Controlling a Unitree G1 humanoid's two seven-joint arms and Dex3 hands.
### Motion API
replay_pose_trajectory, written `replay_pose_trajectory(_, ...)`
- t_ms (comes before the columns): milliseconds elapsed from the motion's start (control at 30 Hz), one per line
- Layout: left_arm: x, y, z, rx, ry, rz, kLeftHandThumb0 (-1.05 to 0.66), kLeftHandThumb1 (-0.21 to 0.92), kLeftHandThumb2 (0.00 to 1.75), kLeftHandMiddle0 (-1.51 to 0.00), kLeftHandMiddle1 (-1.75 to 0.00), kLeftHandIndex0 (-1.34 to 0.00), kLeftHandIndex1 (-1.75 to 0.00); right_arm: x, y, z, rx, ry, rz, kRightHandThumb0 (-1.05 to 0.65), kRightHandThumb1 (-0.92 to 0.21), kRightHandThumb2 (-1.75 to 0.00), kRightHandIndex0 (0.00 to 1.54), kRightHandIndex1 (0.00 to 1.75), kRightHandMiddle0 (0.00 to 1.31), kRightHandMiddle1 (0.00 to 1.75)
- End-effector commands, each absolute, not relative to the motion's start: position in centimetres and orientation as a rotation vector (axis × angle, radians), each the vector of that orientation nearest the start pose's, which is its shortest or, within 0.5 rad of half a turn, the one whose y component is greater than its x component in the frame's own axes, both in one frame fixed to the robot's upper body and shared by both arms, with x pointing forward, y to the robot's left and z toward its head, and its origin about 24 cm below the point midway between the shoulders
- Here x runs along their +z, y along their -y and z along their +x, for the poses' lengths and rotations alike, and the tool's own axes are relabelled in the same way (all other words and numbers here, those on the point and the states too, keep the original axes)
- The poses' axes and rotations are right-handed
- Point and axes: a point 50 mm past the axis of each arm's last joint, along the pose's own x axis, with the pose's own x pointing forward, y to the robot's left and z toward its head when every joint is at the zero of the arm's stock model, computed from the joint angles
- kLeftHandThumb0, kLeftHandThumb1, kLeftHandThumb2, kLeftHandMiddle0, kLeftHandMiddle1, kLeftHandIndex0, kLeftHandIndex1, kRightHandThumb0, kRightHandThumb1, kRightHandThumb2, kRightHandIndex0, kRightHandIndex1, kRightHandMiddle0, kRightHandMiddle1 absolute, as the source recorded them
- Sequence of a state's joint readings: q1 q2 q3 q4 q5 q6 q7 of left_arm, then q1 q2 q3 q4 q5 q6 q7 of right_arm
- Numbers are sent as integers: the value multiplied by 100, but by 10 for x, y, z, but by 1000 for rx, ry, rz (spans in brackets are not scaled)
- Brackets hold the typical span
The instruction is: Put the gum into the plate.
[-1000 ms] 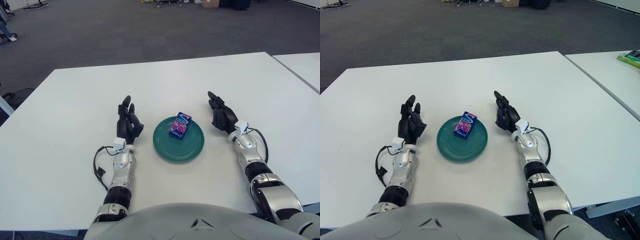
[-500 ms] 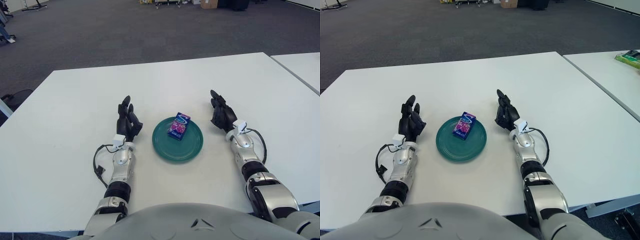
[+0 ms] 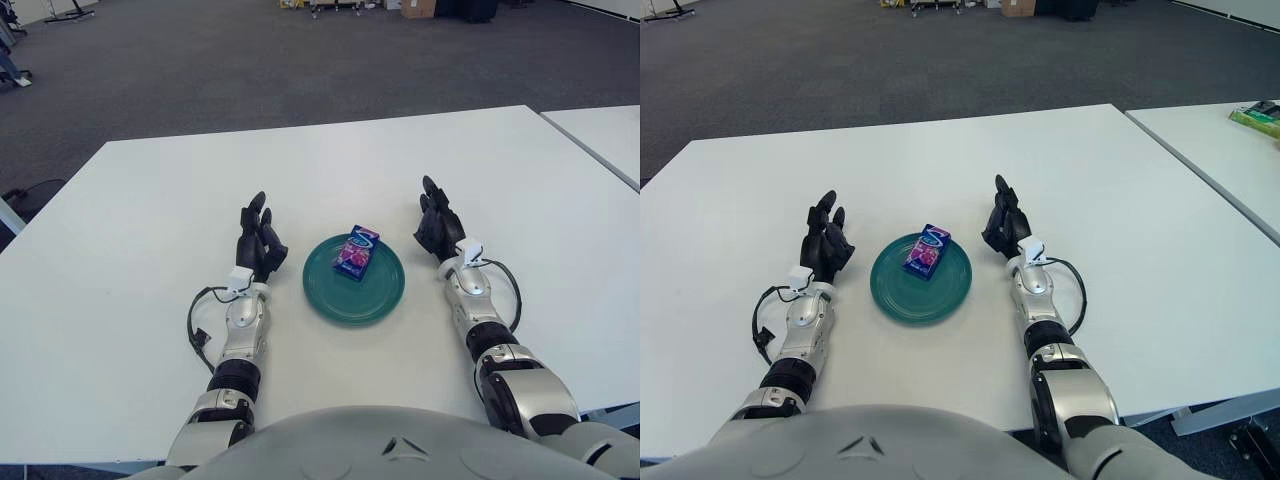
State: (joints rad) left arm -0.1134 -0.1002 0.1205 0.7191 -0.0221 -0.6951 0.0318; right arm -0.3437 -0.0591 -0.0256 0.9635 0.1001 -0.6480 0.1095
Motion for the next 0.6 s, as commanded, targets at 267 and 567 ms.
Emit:
replay_pose_trajectory(267,-93,-141,175,212,-249,-136,-99,92,100,-14,0,0,-50,-80,124,230,-53,-273,184,-92,-92,-103,0,0,1,1)
replay_pose_trajectory(567,-89,-142,180,215,-214,-148,-99,92,100,-14,0,0,-46,-79,120,229,-74,-274,147,-90,-92,-104,0,0,1,1)
